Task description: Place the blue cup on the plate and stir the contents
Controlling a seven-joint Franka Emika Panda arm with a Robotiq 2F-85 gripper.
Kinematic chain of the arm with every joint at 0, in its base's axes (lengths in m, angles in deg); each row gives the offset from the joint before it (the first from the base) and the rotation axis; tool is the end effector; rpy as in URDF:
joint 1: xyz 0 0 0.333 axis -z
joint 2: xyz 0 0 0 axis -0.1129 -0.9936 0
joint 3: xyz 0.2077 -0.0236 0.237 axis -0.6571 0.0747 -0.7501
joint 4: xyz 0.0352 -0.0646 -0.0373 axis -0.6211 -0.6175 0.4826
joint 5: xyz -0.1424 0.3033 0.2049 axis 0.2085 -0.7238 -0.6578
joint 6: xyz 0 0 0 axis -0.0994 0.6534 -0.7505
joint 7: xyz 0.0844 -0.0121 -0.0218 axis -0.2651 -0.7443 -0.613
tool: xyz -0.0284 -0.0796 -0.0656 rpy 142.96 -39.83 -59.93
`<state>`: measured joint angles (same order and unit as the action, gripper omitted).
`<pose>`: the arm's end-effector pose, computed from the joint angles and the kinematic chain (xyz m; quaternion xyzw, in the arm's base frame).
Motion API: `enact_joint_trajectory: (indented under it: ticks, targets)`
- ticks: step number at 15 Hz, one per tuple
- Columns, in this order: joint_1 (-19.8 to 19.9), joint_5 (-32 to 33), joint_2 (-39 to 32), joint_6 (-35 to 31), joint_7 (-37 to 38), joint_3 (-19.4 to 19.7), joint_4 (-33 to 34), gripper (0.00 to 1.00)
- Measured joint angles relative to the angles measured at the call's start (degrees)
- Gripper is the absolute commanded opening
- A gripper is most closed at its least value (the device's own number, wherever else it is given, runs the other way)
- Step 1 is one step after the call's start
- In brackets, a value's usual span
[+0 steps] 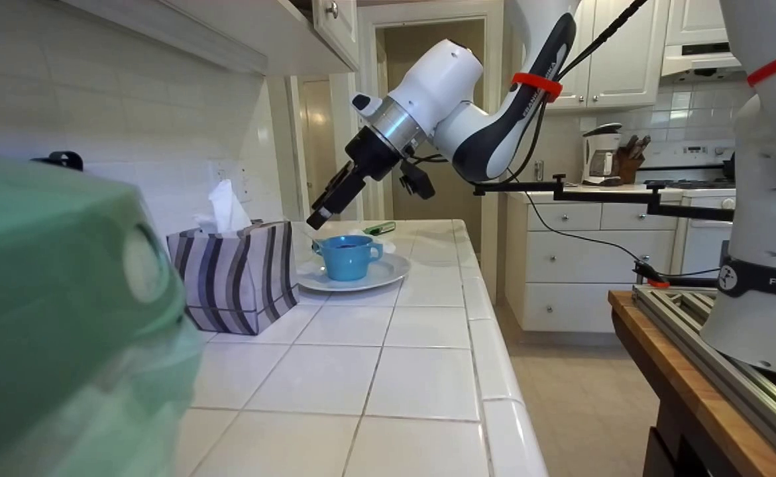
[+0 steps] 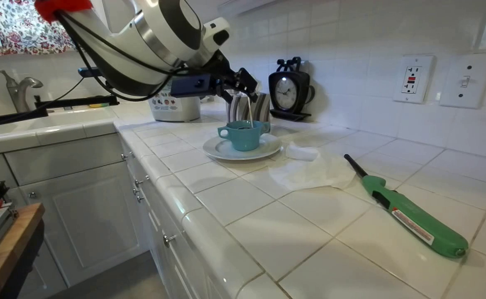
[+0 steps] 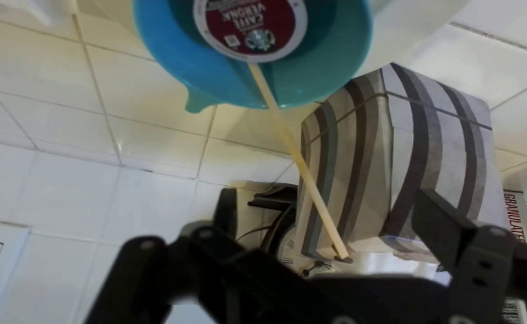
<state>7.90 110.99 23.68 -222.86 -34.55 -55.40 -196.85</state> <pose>0.5691 0.0417 0.3280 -0.8943 -0.2025 -0.3986 0.0195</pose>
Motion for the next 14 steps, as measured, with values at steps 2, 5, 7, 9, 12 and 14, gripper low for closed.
enact_joint_trajectory:
  ticks: [2, 5, 7, 9, 12, 14]
  targets:
    - [0.0, 0.0, 0.0, 0.0, 0.0, 0.0, 0.0, 1.0]
    - [-0.03, -0.03, 0.0, 0.11, 0.0, 0.03, 0.0, 1.0]
    - [-0.19, -0.03, 0.0, 0.13, -0.05, 0.01, 0.0, 1.0]
    - [-0.54, -0.03, -0.04, 0.32, -0.17, -0.01, 0.0, 1.0]
    - [-0.96, 0.04, -0.49, 1.5, -0.58, -0.37, 0.08, 1.0]
    - [-0.96, 0.06, -0.72, 2.68, -1.18, -0.57, 0.26, 1.0]
